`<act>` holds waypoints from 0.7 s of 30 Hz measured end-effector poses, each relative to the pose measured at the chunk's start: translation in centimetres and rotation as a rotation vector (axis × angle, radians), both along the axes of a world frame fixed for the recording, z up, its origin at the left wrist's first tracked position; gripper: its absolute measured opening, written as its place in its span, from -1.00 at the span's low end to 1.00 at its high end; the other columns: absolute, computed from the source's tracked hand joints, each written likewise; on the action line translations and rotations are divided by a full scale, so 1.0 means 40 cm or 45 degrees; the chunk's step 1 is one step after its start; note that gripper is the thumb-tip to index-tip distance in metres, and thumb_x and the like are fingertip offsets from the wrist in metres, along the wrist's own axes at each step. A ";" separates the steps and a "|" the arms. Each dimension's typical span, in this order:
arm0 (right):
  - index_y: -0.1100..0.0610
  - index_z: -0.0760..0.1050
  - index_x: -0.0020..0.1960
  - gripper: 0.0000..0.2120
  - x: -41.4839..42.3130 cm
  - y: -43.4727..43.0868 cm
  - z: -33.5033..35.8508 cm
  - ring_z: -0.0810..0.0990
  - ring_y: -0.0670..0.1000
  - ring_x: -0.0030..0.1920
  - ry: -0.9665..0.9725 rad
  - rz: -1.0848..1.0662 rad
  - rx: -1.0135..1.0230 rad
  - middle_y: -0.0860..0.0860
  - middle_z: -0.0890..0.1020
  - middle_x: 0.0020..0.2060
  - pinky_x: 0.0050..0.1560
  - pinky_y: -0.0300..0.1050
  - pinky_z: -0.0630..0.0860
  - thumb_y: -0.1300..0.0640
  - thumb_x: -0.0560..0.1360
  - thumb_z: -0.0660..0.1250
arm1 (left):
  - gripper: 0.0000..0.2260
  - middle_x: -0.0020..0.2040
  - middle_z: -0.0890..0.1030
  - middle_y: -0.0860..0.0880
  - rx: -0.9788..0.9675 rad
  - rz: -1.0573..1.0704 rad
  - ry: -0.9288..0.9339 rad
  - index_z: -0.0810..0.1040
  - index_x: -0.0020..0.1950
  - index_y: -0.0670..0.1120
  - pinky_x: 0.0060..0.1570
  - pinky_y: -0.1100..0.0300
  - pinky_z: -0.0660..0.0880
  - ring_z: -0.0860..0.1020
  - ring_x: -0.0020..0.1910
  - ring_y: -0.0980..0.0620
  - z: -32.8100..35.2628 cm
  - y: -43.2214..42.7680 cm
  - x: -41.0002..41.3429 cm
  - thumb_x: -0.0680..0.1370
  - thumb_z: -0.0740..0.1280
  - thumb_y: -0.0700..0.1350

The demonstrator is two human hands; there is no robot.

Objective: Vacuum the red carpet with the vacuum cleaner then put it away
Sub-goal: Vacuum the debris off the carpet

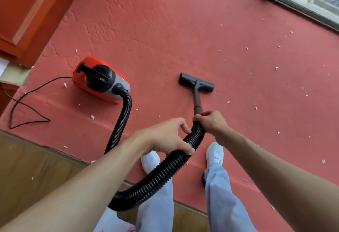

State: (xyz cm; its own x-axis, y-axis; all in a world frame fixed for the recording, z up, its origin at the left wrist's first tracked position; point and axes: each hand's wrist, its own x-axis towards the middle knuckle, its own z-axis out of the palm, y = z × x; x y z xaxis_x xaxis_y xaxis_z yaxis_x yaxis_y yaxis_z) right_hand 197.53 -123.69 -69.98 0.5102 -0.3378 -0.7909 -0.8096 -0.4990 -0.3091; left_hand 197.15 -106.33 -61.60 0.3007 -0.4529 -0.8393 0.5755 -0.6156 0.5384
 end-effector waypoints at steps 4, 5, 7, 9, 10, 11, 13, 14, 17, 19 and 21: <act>0.11 0.53 0.12 -0.72 0.028 0.049 -0.006 0.59 0.07 -0.07 -0.120 -0.072 0.021 0.07 0.63 -0.04 -0.15 -0.14 0.46 0.06 0.44 0.41 | -0.59 -0.26 0.62 0.01 0.023 0.129 -0.087 0.40 0.16 0.00 -0.17 0.12 0.60 0.61 -0.30 0.07 -0.018 0.023 -0.038 0.42 0.52 -0.15; 0.12 0.53 0.12 -0.70 0.033 0.067 0.000 0.61 0.09 -0.05 -0.132 -0.029 0.003 0.07 0.63 -0.04 -0.11 -0.10 0.52 0.05 0.42 0.40 | -0.59 -0.26 0.61 0.00 0.007 0.164 -0.038 0.40 0.16 -0.04 -0.24 0.17 0.60 0.61 -0.32 0.08 -0.012 0.042 -0.040 0.43 0.52 -0.19; 0.11 0.53 0.08 -0.69 0.032 0.107 0.016 0.61 0.11 -0.06 -0.118 0.090 -0.032 0.05 0.63 -0.08 -0.07 -0.06 0.56 0.01 0.39 0.39 | -0.59 -0.22 0.59 -0.05 -0.037 0.217 0.079 0.40 0.16 -0.13 -0.23 0.18 0.61 0.63 -0.28 0.03 0.005 0.094 -0.038 0.42 0.52 -0.28; 0.09 0.53 0.04 -0.72 0.022 0.143 0.031 0.60 0.09 -0.10 -0.074 0.180 -0.007 0.03 0.62 -0.12 -0.14 -0.10 0.52 0.00 0.38 0.39 | -0.60 -0.19 0.59 -0.09 -0.072 0.194 0.156 0.41 0.13 -0.17 -0.12 0.05 0.65 0.65 -0.20 -0.06 0.022 0.146 -0.030 0.41 0.53 -0.33; 0.10 0.54 0.01 -0.74 0.015 0.162 0.035 0.60 0.08 -0.13 -0.047 0.200 0.025 0.03 0.63 -0.14 -0.17 -0.12 0.50 0.00 0.37 0.39 | -0.60 -0.19 0.61 -0.11 -0.081 0.167 0.185 0.41 0.12 -0.18 -0.07 -0.01 0.64 0.65 -0.17 -0.11 0.031 0.167 -0.026 0.41 0.53 -0.33; 0.10 0.57 -0.02 -0.76 0.009 0.179 0.037 0.60 0.07 -0.15 -0.026 0.202 0.059 0.03 0.64 -0.15 -0.19 -0.12 0.50 0.01 0.36 0.39 | -0.60 -0.17 0.62 -0.13 -0.085 0.137 0.204 0.41 0.12 -0.18 -0.04 -0.06 0.64 0.65 -0.14 -0.16 0.040 0.184 -0.019 0.41 0.53 -0.33; 0.10 0.61 -0.04 -0.76 0.003 0.212 0.033 0.62 0.07 -0.15 -0.004 0.186 0.112 0.05 0.67 -0.14 -0.19 -0.11 0.51 0.02 0.34 0.38 | -0.59 -0.15 0.62 -0.16 -0.067 0.091 0.217 0.41 0.12 -0.18 0.00 -0.11 0.63 0.65 -0.11 -0.22 0.051 0.207 -0.007 0.40 0.54 -0.32; 0.10 0.61 -0.02 -0.75 0.005 0.227 0.027 0.63 0.08 -0.13 -0.003 0.179 0.119 0.06 0.68 -0.12 -0.16 -0.09 0.53 0.03 0.34 0.37 | -0.59 -0.15 0.62 -0.16 -0.049 0.084 0.209 0.42 0.12 -0.18 0.00 -0.11 0.63 0.65 -0.11 -0.23 0.051 0.217 -0.003 0.40 0.55 -0.32; 0.10 0.58 0.05 -0.73 0.028 0.256 0.005 0.64 0.12 -0.04 -0.034 0.165 0.078 0.07 0.67 -0.07 0.00 -0.02 0.59 0.04 0.38 0.38 | -0.60 -0.10 0.61 -0.17 0.010 0.170 0.159 0.45 0.15 -0.17 -0.03 -0.06 0.63 0.65 -0.11 -0.19 0.029 0.236 -0.006 0.41 0.54 -0.29; 0.10 0.57 0.11 -0.70 0.057 0.264 -0.015 0.63 0.12 -0.01 -0.070 0.143 0.058 0.08 0.65 -0.04 0.06 0.01 0.59 0.05 0.40 0.38 | -0.61 -0.01 0.63 -0.19 0.048 0.289 0.103 0.48 0.15 -0.11 -0.09 0.06 0.63 0.65 -0.13 -0.09 -0.001 0.238 -0.018 0.42 0.55 -0.23; 0.07 0.55 0.19 -0.64 0.090 0.269 -0.032 0.63 0.13 0.04 -0.113 0.152 0.045 0.09 0.65 0.02 0.11 0.03 0.58 0.04 0.40 0.40 | -0.64 0.07 0.64 -0.17 0.093 0.406 0.015 0.51 0.14 -0.02 -0.12 0.16 0.60 0.65 -0.13 0.02 -0.038 0.228 -0.034 0.42 0.55 -0.14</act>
State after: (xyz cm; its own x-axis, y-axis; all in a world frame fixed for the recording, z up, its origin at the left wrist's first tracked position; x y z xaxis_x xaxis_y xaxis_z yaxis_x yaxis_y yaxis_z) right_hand 201.15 -112.92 -71.24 0.6136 -0.2429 -0.7514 -0.7137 -0.5777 -0.3960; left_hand 195.77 -97.21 -63.11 0.4079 -0.2760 -0.8703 0.7512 -0.4403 0.4917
